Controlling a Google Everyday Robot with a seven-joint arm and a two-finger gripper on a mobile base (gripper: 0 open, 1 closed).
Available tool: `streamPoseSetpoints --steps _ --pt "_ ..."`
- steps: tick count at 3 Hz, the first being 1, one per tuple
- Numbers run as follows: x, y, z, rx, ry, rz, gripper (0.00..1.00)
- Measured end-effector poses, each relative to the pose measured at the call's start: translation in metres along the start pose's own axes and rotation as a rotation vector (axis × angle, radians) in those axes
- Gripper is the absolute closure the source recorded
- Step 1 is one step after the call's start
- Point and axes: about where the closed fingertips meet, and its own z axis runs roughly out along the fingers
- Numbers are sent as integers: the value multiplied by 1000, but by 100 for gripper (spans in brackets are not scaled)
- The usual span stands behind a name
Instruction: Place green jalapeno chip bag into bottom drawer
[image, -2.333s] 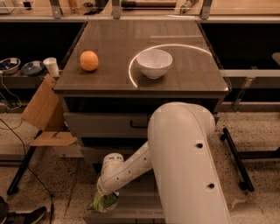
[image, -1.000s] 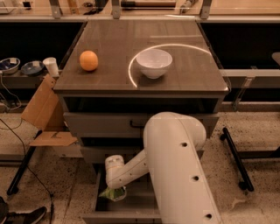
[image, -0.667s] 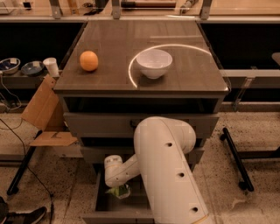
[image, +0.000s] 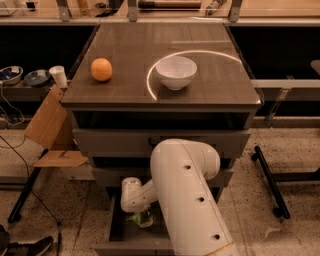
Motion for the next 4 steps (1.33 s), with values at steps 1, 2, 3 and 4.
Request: streamPoseSetpoints --steps 1,2,3,4 --pt "1 -4 3 3 10 23 58" --pt "1 -7 2 1 12 37 35" --pt "1 -7 2 1 12 37 12" --pt "1 -7 2 1 12 37 0"
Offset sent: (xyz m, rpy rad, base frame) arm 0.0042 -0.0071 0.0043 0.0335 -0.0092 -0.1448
